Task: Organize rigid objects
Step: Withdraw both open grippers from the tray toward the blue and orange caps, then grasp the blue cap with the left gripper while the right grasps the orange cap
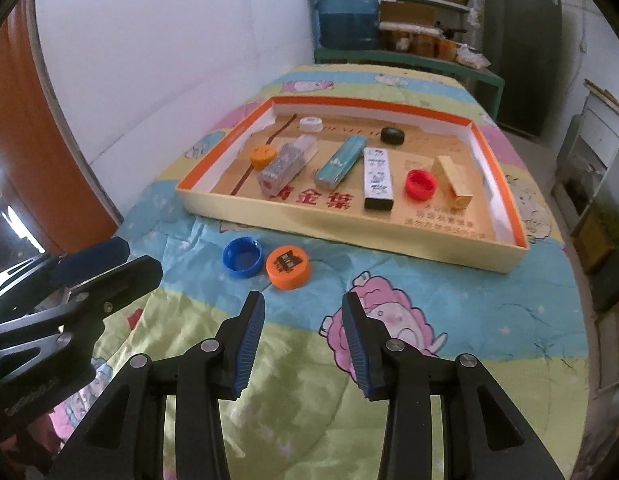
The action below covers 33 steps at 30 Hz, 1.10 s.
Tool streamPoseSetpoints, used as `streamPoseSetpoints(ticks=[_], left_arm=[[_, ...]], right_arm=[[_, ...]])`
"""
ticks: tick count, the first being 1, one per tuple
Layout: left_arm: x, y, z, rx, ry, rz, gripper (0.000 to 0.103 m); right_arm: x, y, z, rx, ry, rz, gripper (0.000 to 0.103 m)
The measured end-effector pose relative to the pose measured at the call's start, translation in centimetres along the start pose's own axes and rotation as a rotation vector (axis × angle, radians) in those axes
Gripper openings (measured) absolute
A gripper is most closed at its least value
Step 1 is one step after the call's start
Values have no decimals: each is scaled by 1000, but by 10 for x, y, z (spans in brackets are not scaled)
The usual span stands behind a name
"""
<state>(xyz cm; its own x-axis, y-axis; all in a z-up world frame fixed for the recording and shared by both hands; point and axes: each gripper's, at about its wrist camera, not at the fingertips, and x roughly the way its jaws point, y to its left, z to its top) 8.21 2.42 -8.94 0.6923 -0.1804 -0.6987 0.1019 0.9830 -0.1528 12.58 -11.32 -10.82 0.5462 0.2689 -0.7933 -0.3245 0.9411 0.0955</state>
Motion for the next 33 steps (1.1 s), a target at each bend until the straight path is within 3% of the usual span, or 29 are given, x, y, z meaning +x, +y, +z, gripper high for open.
streamPoseSetpoints(ticks=[8, 15, 17, 19, 26, 33], left_arm=[[12, 6, 0, -7, 22, -9, 42], [24, 6, 0, -2, 47, -28, 42], [28, 7, 1, -4, 54, -32, 42], [33, 6, 2, -7, 67, -42, 42], [51, -10, 5, 32, 94, -62, 42], [71, -29, 9, 88, 108, -34, 42]], right_arm=[[30, 3, 4, -20, 33, -1, 41], [42, 11, 12, -92, 6, -23, 41], [44, 10, 13, -95, 2, -20, 36], [44, 7, 15, -85, 0, -4, 30], [32, -17, 11, -44, -2, -4, 30], [17, -34, 4, -13, -18, -14, 30]])
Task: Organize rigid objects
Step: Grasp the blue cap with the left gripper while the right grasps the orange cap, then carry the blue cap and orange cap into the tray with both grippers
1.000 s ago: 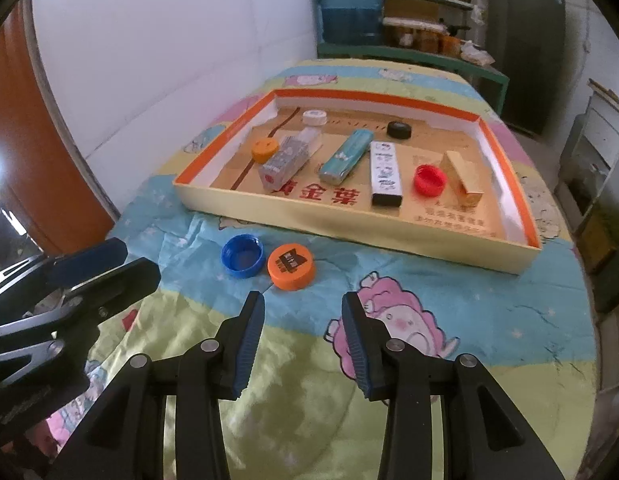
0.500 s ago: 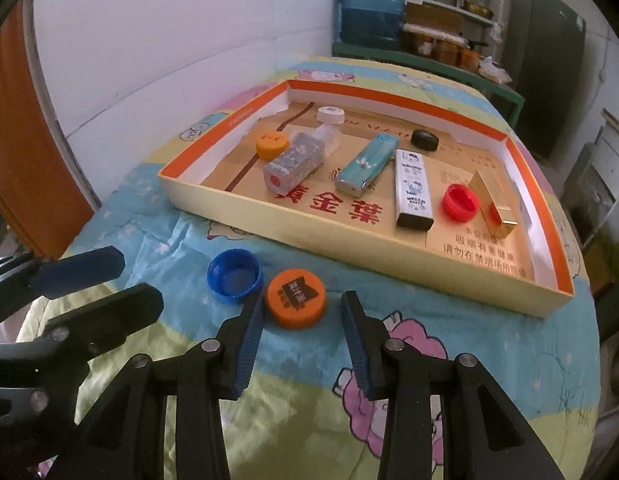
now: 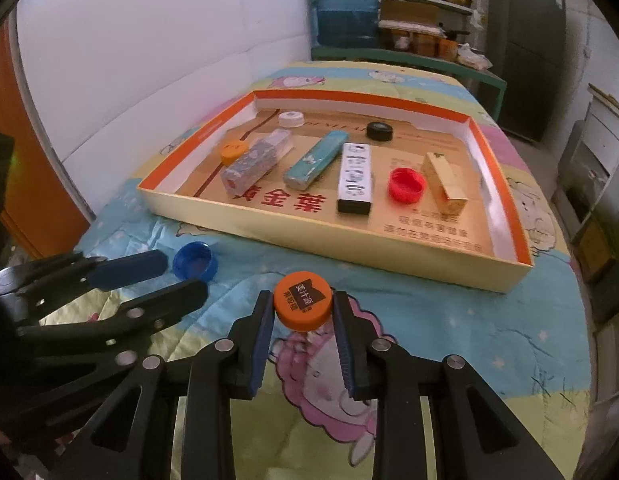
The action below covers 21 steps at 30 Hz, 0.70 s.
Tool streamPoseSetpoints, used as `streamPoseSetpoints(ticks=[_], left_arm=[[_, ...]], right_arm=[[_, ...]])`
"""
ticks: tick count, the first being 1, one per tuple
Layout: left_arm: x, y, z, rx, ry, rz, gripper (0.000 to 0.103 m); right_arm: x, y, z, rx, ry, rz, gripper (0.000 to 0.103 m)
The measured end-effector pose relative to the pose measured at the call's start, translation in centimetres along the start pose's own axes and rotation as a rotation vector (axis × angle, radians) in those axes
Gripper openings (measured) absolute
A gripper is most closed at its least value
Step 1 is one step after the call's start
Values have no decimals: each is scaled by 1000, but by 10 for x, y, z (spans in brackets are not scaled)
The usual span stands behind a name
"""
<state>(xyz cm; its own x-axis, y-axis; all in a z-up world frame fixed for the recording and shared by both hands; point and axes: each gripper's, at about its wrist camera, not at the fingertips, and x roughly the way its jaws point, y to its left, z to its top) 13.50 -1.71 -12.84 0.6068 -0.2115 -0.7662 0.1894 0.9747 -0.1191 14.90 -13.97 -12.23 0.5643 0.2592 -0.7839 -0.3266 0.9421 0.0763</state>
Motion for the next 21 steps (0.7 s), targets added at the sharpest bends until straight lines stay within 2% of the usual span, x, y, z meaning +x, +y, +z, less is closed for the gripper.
streamPoseSetpoints(ticks=[6, 9, 21], left_arm=[[7, -2, 2, -1, 1, 24, 41], [6, 2, 3, -21, -2, 40, 30], [-4, 6, 2, -42, -24, 13, 30]], right_arm=[[-5, -5, -2, 17, -5, 3, 30], [-5, -6, -3, 24, -3, 9, 30], [-7, -5, -3, 30, -6, 13, 30]])
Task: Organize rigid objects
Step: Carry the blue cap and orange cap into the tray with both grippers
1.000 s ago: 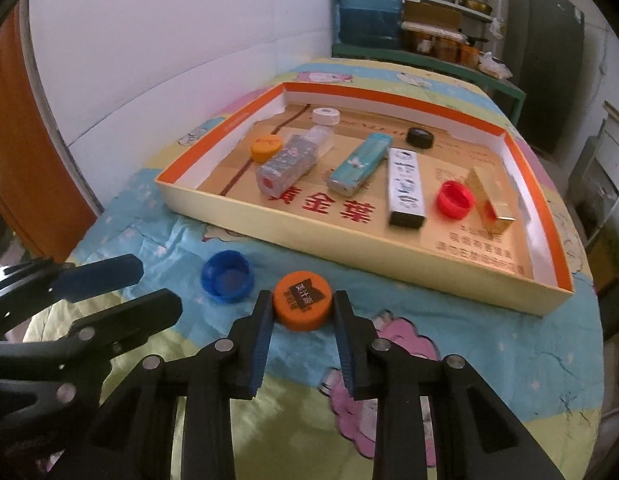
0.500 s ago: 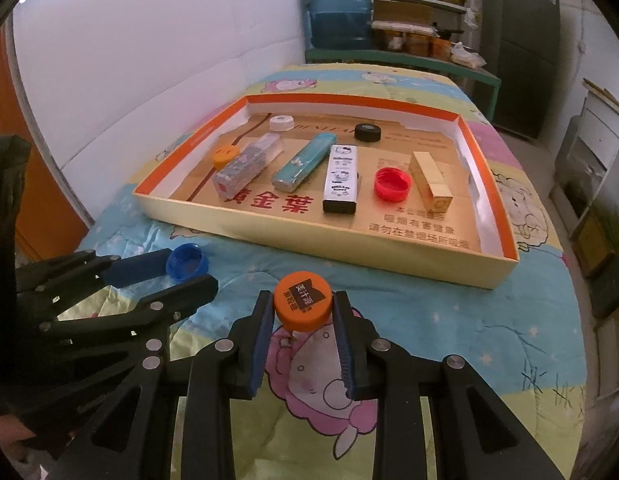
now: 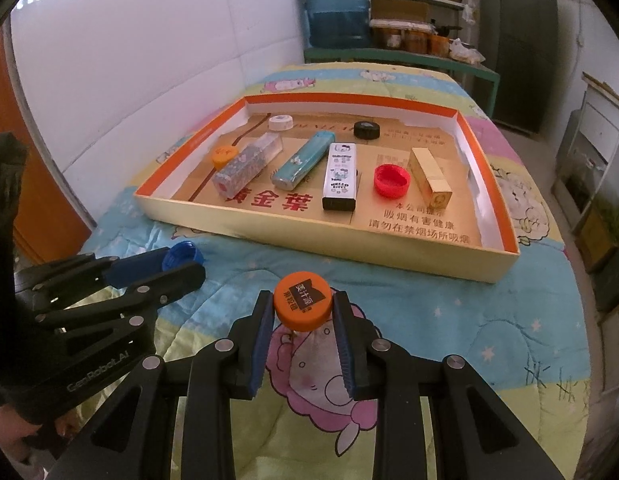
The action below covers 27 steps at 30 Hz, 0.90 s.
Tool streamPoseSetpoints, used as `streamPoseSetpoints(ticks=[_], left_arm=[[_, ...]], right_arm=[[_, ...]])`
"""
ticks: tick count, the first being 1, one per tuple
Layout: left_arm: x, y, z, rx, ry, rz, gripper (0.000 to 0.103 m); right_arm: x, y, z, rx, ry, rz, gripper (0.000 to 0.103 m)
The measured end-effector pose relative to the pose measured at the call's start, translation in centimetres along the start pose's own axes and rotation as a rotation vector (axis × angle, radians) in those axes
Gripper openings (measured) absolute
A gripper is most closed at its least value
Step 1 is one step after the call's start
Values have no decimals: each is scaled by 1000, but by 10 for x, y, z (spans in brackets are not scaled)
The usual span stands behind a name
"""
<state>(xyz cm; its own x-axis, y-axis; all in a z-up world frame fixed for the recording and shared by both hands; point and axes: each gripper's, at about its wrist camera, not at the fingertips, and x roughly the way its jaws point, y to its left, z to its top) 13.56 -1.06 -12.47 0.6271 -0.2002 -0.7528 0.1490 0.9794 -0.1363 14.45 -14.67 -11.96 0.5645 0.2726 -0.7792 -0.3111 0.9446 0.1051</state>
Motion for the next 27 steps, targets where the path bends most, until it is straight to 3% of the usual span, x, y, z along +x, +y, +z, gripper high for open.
streamPoseSetpoints(ticks=[27], left_arm=[[-40, 6, 30, -14, -90, -31, 30]], right_arm=[[-34, -1, 27, -18, -72, -9, 30]])
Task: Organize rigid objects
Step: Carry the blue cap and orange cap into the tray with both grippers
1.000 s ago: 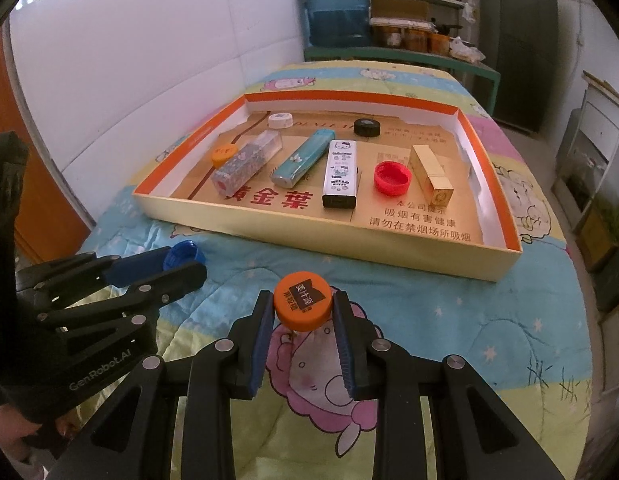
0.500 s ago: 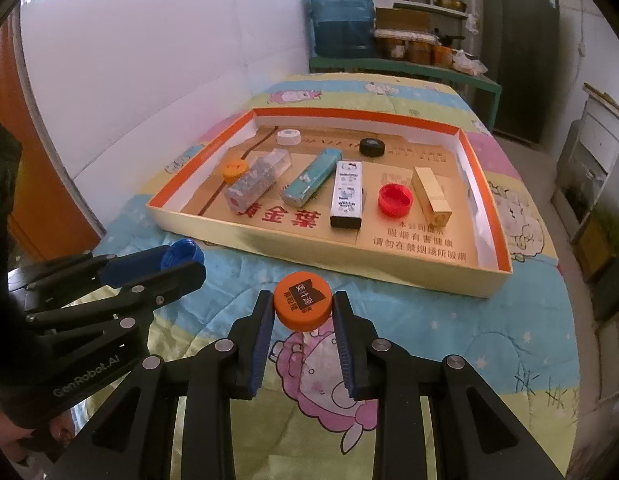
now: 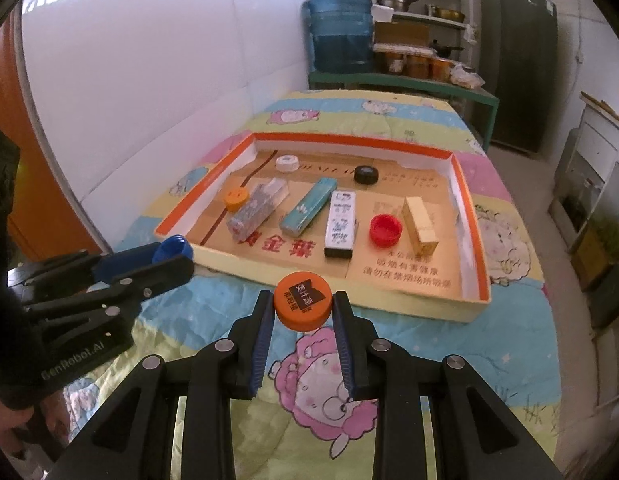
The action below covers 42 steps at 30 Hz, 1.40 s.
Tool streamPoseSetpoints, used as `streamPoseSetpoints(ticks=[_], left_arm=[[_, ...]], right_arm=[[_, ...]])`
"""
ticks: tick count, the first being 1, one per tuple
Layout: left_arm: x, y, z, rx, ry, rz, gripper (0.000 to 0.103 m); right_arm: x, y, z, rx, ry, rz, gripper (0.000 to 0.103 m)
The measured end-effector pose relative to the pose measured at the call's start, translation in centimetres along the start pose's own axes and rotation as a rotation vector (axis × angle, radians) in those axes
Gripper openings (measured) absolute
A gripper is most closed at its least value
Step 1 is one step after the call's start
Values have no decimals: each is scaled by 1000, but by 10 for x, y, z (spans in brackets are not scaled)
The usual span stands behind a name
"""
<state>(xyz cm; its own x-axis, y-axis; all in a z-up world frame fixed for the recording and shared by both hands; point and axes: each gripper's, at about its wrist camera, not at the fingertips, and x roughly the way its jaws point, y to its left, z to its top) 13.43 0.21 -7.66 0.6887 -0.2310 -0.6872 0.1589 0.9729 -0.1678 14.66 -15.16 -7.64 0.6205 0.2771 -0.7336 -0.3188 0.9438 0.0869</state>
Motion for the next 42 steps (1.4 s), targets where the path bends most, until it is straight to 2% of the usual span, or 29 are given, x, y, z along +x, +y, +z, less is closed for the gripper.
streamPoseSetpoints(ticks=[9, 24, 31, 42], left_arm=[[-3, 0, 18, 3, -30, -4, 30], [18, -13, 37, 23, -26, -34, 30], [35, -17, 55, 50, -19, -27, 30], [78, -17, 94, 68, 37, -36, 30]], right_arm=[[-9, -20, 16, 34, -34, -24, 30], [4, -42, 24, 80, -26, -36, 30], [17, -55, 40, 89, -22, -26, 30], [45, -74, 75, 42, -1, -29, 30]])
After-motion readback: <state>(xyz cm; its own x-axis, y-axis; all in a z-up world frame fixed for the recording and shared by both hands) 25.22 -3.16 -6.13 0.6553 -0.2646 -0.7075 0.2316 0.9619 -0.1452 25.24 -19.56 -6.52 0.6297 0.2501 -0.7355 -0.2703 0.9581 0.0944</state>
